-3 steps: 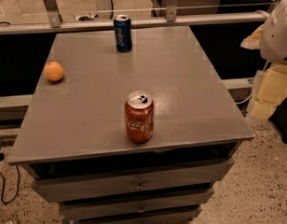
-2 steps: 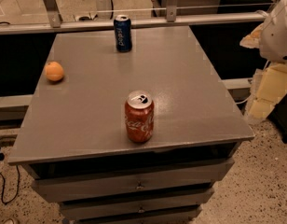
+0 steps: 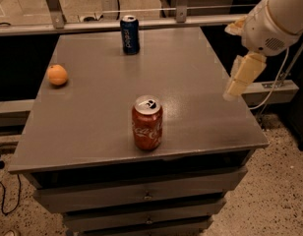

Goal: Move pepsi can near orange

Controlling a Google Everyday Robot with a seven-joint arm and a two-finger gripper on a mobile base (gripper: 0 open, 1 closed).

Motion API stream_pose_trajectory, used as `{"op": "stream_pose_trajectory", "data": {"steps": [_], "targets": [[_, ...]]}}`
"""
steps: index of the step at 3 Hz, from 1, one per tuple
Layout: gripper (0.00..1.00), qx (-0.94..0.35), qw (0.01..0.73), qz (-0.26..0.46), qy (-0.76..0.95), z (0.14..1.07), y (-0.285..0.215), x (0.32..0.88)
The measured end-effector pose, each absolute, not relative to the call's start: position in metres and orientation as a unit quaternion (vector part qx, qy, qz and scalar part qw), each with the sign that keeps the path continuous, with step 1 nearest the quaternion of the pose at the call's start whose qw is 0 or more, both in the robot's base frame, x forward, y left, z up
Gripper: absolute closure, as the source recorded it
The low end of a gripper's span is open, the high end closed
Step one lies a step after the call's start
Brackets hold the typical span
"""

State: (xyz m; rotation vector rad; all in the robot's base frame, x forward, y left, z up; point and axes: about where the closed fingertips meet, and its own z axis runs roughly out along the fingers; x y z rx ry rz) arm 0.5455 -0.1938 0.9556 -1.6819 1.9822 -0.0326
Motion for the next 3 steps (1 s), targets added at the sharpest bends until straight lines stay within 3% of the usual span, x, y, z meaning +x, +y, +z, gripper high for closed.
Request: {"op": "stream_pose_trajectory", "data": {"steps": [2,3], "targets": [[0.00,-0.604,0.392,0.055,0.691,0.937,-0.130,0.677],[0.00,-0.604,0.392,0.055,0.691,0.937,-0.130,0.677]]}}
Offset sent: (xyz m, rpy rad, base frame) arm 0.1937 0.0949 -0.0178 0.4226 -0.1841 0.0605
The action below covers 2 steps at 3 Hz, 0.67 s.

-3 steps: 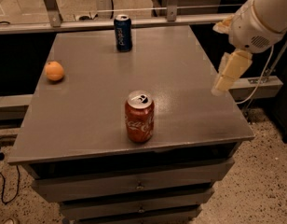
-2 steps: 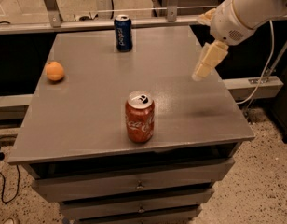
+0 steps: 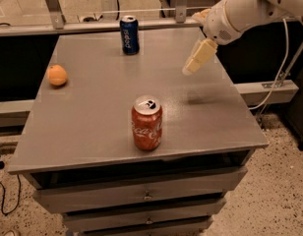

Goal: Move pepsi can near orange

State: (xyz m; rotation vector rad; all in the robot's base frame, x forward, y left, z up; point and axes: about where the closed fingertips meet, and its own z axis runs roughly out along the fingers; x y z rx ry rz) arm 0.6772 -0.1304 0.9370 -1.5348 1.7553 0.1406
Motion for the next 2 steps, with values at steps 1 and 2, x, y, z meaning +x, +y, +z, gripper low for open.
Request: {"op": "stream_pose_trajectory", "data": {"steps": [1,2], "targets": [[0.00,-0.583,0.407,0.057,0.701,0.930,-0.119,0.690],[0.00,-0.538,0.435,0.062,0.719,0.918,-0.094,0.726]]}}
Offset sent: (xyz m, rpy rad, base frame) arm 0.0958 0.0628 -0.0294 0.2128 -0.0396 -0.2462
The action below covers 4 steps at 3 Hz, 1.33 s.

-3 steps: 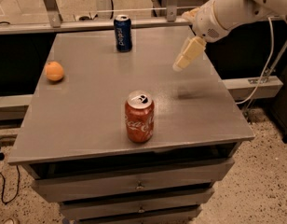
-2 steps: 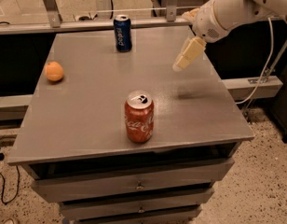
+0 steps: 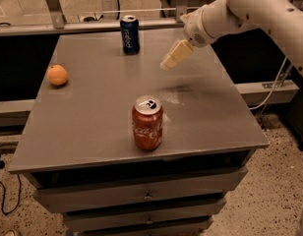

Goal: Move pepsi can near orange

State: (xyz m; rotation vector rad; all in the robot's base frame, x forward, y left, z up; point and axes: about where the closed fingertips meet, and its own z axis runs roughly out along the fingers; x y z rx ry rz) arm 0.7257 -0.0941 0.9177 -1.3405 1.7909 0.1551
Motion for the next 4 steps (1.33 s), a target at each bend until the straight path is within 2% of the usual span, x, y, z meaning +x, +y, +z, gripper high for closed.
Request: {"op": "stream_pose_trajectory", "data": {"steps": [2,4], "targets": [[0.00,-0.431,0.509,0.075,0.741,0.907,-0.045,0.808],[0.00,-0.372,0.569,0.139,0.720,0.905,-0.011,0.863]]}}
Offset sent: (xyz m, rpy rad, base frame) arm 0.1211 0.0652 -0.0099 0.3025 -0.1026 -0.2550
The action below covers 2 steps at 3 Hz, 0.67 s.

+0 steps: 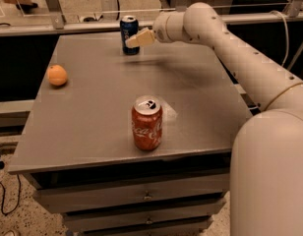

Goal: Move pepsi can near orange

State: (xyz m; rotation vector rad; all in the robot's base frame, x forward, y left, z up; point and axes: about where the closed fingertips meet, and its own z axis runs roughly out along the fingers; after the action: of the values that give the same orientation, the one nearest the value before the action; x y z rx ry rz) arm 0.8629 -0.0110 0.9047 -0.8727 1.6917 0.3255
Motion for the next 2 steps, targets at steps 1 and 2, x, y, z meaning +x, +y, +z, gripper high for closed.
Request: {"op": "stream_pose_trajectory", "data": {"steps": [1,2], "targets": [[0.00,-0.361,0.582,0.175,0.707,0.909,0.010,0.877],[0.00,-0.359,0.570,0.212,0.708,0.906,0.025,0.874]]}}
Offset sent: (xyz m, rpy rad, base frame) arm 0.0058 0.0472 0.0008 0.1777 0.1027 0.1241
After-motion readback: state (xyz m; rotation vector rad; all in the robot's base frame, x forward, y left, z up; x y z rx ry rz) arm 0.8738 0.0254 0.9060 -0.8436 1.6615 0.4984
